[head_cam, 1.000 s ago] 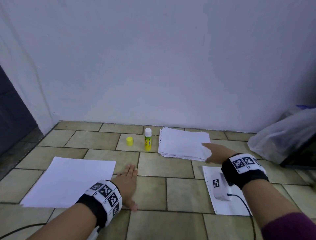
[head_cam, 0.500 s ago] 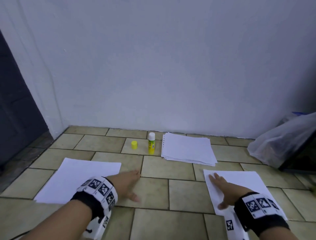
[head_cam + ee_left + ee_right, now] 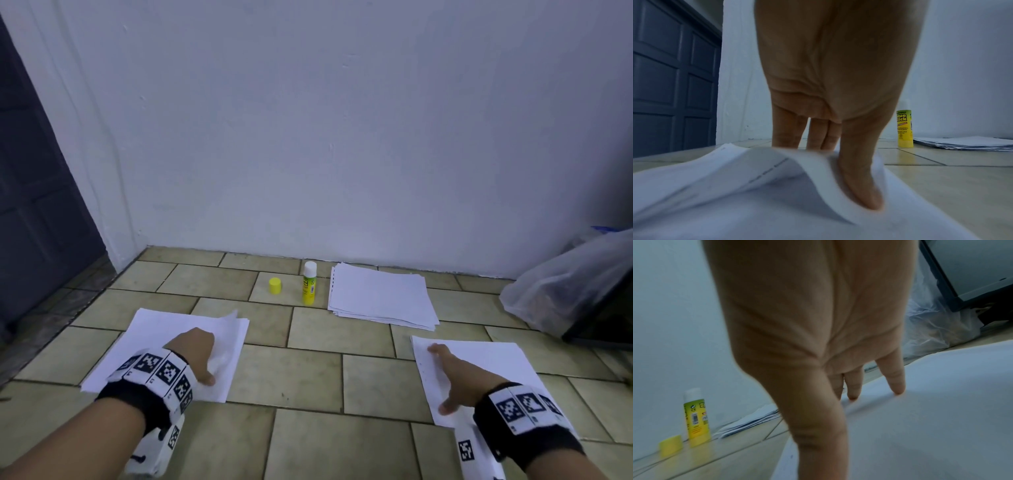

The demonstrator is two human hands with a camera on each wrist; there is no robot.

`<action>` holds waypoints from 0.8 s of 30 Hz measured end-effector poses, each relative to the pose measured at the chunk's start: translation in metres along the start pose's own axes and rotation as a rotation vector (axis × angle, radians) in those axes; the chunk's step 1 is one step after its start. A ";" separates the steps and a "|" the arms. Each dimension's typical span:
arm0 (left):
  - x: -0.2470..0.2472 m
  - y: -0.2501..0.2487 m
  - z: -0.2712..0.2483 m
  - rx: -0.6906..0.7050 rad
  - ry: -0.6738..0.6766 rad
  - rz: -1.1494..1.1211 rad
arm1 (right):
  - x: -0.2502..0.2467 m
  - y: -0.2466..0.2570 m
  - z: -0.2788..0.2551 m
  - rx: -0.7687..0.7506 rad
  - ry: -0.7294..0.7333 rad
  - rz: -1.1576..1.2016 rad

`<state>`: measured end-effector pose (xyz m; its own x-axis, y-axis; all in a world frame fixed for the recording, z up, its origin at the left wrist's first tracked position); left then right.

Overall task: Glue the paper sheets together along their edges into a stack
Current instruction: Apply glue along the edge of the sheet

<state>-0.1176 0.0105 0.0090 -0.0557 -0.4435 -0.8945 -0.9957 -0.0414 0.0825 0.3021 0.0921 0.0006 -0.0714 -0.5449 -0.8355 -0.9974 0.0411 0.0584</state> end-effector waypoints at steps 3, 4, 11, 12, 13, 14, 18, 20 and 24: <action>-0.012 -0.007 0.002 0.005 -0.022 -0.017 | -0.001 -0.001 0.002 -0.013 -0.023 0.006; -0.019 -0.016 0.002 0.029 -0.041 -0.030 | -0.002 0.000 0.002 -0.027 -0.027 0.006; -0.051 -0.138 -0.003 0.316 -0.184 -0.165 | -0.005 0.003 -0.007 -0.079 -0.042 -0.061; -0.048 -0.154 -0.001 0.355 -0.176 -0.181 | -0.005 0.002 -0.008 -0.081 -0.042 -0.059; -0.045 -0.168 0.001 0.387 -0.160 -0.191 | -0.005 0.002 -0.009 -0.080 -0.041 -0.058; -0.040 -0.179 0.003 0.408 -0.137 -0.194 | -0.005 0.001 -0.009 -0.078 -0.037 -0.057; -0.027 -0.194 0.011 0.411 -0.041 -0.175 | -0.006 -0.001 -0.012 -0.075 -0.025 -0.051; -0.025 -0.193 0.014 0.437 -0.025 -0.124 | -0.007 -0.002 -0.013 -0.082 -0.024 -0.051; -0.021 -0.185 0.013 0.563 -0.053 -0.079 | -0.008 -0.005 -0.012 -0.101 -0.060 -0.045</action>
<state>0.0669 0.0391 0.0063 0.0313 -0.4122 -0.9105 -0.8818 0.4176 -0.2193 0.3073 0.0864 0.0138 -0.0292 -0.4931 -0.8695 -0.9950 -0.0687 0.0724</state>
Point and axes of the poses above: each hand's wrist, its own z-axis towards the middle knuckle, its own x-axis out of the palm, y = z × x, the point moved 8 cm from there along z, towards the middle knuckle, and after that the axes turned 11 degrees about x, right-handed, at the moved point
